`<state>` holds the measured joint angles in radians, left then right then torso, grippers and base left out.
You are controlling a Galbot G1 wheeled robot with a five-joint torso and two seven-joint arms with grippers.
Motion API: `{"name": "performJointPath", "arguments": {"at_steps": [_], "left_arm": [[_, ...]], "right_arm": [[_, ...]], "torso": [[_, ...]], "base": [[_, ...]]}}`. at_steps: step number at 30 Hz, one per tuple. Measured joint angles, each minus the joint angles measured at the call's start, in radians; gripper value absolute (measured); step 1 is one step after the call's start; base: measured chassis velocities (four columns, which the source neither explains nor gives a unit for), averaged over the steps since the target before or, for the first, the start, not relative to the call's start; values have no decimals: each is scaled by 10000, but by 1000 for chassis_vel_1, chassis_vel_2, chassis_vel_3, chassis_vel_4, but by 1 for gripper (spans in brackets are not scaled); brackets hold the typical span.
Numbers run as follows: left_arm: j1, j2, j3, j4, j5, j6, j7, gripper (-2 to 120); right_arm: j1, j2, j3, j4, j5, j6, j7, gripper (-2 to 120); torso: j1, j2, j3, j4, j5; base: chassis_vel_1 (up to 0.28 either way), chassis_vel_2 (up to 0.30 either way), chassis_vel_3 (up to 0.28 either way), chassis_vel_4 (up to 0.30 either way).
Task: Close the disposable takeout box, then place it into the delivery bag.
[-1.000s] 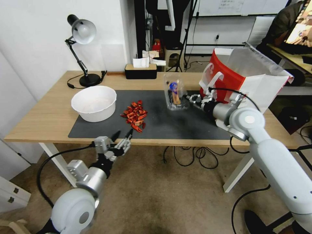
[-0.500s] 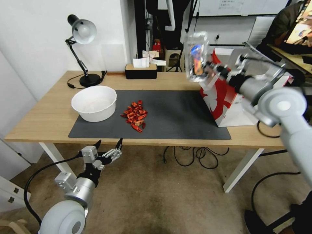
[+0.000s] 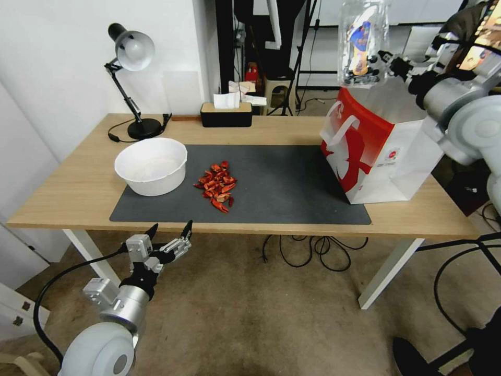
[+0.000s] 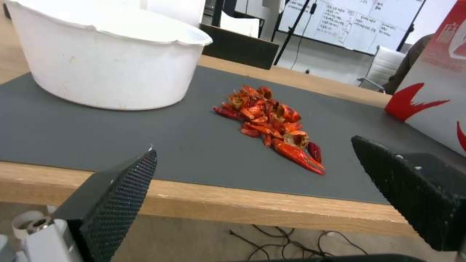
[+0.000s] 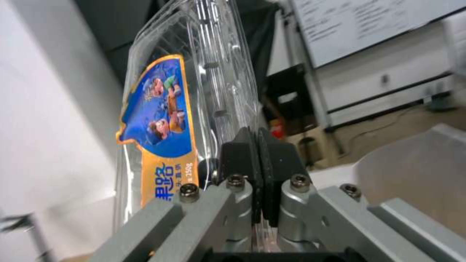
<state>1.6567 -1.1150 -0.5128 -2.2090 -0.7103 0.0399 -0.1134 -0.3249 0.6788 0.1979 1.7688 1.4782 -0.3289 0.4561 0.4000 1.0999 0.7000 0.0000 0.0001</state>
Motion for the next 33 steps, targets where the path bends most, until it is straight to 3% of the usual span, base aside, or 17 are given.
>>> {"name": "performJointPath", "arguments": {"at_steps": [8, 18, 33], "left_arm": [[209, -126, 20, -154, -342, 18, 2, 100], [500, -296, -48, -297, -423, 9, 33, 100], [656, -358, -118, -405, -437, -95, 78, 100]], "right_arm": [[592, 109, -597, -1084, -1359, -19, 147, 0], [1170, 677, -1277, -2904, -2842, 92, -528, 0], [1209, 906, -1552, -3352, -3321, 177, -707, 0]], "torso": [[0, 0, 0, 1, 1], [0, -1, 1, 1, -1], [0, 0, 0, 0, -1]], "base": [[0, 0, 0, 0], [0, 0, 0, 0], [0, 0, 0, 0]]}}
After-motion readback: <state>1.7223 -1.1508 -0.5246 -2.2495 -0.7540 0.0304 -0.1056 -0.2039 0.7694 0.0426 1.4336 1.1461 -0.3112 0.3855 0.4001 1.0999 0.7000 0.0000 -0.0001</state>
